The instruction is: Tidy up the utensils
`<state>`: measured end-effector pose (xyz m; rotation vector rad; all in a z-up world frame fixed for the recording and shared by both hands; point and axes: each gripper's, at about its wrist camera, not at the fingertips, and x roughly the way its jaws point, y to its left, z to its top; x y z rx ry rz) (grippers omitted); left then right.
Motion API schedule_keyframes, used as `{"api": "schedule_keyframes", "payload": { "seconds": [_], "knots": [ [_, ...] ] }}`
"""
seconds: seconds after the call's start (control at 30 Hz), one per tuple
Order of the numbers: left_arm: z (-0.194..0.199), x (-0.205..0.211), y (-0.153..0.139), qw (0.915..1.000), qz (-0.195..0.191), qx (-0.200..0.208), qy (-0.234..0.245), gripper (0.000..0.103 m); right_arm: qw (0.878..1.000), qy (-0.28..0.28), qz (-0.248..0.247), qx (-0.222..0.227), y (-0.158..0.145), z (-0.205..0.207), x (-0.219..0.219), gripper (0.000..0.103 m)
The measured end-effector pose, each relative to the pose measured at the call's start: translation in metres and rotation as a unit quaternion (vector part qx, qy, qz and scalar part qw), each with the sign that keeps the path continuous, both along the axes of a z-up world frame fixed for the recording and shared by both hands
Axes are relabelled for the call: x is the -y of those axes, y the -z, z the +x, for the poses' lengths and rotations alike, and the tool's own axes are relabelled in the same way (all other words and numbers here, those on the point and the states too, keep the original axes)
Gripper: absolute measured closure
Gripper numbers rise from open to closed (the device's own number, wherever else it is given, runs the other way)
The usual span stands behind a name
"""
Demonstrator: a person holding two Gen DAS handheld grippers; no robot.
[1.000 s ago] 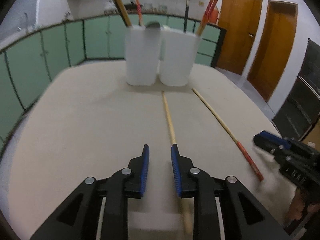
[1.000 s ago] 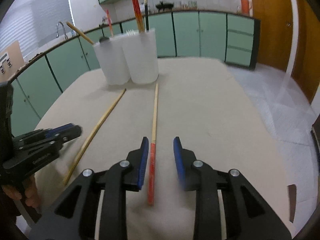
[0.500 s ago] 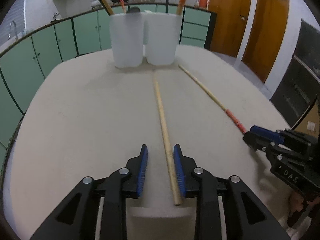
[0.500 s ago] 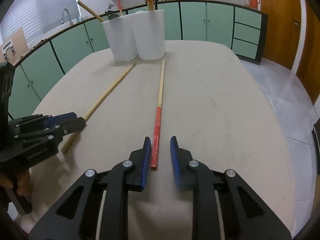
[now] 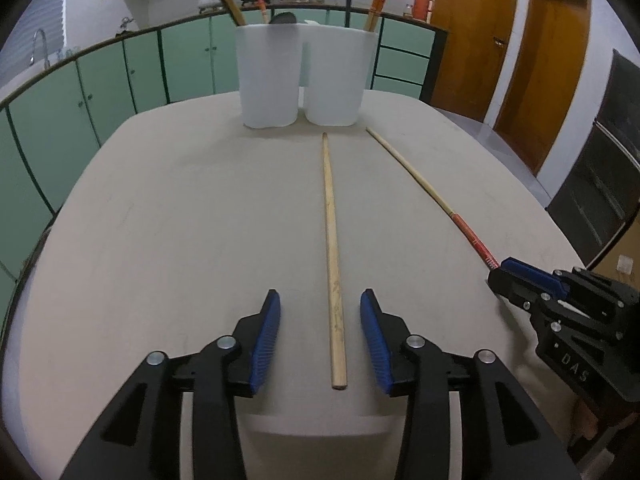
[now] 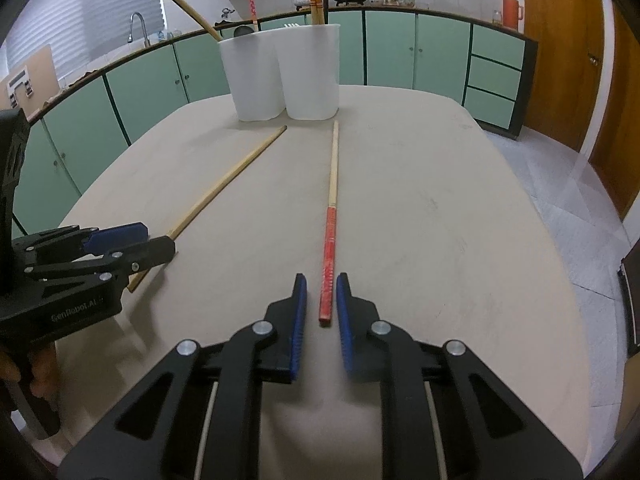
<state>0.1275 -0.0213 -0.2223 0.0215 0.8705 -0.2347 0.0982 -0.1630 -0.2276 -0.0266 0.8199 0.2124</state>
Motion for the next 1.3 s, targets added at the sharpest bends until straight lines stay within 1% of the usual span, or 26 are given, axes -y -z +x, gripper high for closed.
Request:
{"api": "schedule_keyframes", "payload": {
  "seconds": [0.07,0.2,0.47,0.7,0.73,0.77,0.8,0.83,0.9,0.93,0.97,1.03,1.17,1.3],
  "knots": [
    [-0.003,-0.001,0.001,1.0,-0.005,0.001,-0.006,0.061,1.0,0.001,0.001,-0.001,0.0,0.002,0.0,0.088],
    [-0.01,0.005,0.002,0.9999,0.006,0.011,-0.006,0.057,1.0,0.005,0.005,-0.003,0.0,0.002,0.001,0.088],
    [-0.01,-0.003,-0.001,0.9998,-0.02,0.007,-0.006,0.057,1.0,0.006,0.02,-0.007,0.0,0.0,0.006,0.088],
    [-0.007,-0.001,0.0,0.9998,-0.017,0.005,-0.006,0.058,1.0,0.002,0.013,-0.006,0.001,-0.001,0.004,0.088],
    [-0.006,-0.002,0.0,0.9998,-0.019,0.004,-0.006,0.06,1.0,0.002,0.008,-0.005,0.001,-0.001,0.003,0.089],
    [-0.006,-0.002,0.0,0.9998,-0.02,0.003,-0.007,0.06,1.0,0.002,0.005,-0.004,0.001,-0.001,0.002,0.089],
    [-0.006,-0.002,0.0,0.9998,-0.019,0.003,-0.008,0.06,1.0,0.002,0.001,-0.003,0.002,-0.001,0.001,0.092],
    [-0.005,-0.002,0.0,0.9998,-0.016,0.003,-0.009,0.062,1.0,0.002,-0.002,-0.002,0.002,-0.001,0.0,0.095],
    [-0.005,-0.001,0.0,0.9999,-0.01,0.003,-0.011,0.064,1.0,0.001,-0.004,-0.001,0.003,-0.001,-0.001,0.097],
    [-0.005,-0.001,0.0,0.9999,-0.01,0.003,-0.013,0.071,1.0,0.001,-0.005,0.0,0.003,-0.001,-0.002,0.097],
    [-0.004,-0.002,0.0,0.9999,-0.012,0.001,-0.012,0.075,1.0,0.001,-0.006,0.0,0.003,-0.001,-0.002,0.097],
    [-0.002,-0.002,0.001,0.9998,-0.017,-0.004,-0.008,0.096,1.0,0.001,-0.007,0.0,0.002,-0.001,-0.002,0.097],
    [-0.001,0.0,-0.001,0.9998,-0.02,-0.007,-0.007,0.096,1.0,0.004,0.0,0.0,-0.001,0.0,0.001,0.098],
    [-0.003,-0.001,-0.008,0.9995,-0.031,-0.005,-0.006,0.097,1.0,-0.001,0.0,0.016,-0.013,-0.003,0.0,0.098]
  ]
}}
